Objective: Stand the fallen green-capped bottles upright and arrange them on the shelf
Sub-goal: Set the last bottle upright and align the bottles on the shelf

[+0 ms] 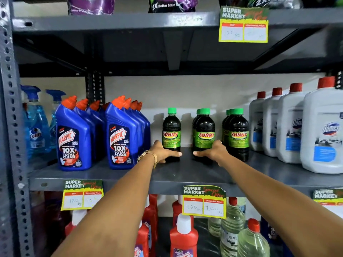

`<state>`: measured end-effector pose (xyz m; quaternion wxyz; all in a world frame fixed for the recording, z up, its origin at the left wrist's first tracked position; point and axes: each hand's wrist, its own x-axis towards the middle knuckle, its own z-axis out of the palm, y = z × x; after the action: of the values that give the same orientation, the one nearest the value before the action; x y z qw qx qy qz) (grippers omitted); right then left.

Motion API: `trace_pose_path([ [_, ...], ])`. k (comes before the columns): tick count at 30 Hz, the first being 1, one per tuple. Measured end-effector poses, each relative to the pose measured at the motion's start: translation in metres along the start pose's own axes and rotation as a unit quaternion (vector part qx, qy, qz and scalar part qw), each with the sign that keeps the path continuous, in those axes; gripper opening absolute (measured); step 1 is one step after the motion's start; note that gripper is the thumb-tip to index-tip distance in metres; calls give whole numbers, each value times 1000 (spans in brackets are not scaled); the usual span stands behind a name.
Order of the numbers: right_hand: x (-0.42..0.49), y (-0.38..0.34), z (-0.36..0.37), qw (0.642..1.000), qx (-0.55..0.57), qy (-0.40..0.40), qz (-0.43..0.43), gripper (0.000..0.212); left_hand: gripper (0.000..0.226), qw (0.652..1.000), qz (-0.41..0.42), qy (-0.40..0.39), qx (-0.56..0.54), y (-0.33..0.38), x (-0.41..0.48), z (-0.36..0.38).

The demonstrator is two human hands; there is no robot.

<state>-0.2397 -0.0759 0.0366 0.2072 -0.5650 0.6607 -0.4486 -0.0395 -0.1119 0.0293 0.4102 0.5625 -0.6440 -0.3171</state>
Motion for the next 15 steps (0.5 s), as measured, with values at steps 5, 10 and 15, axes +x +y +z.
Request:
trace_pose_path([
  [5, 6, 11, 5, 999, -1, 34, -24, 71, 63, 998, 35, 45, 17, -17, 12, 2],
  [10, 10, 16, 6, 999, 1, 33, -38, 73, 49, 995, 71, 66, 32, -25, 16, 5],
  [15, 11, 24, 4, 999, 31, 7, -39, 73, 91, 988, 71, 72, 117, -29, 17, 7],
])
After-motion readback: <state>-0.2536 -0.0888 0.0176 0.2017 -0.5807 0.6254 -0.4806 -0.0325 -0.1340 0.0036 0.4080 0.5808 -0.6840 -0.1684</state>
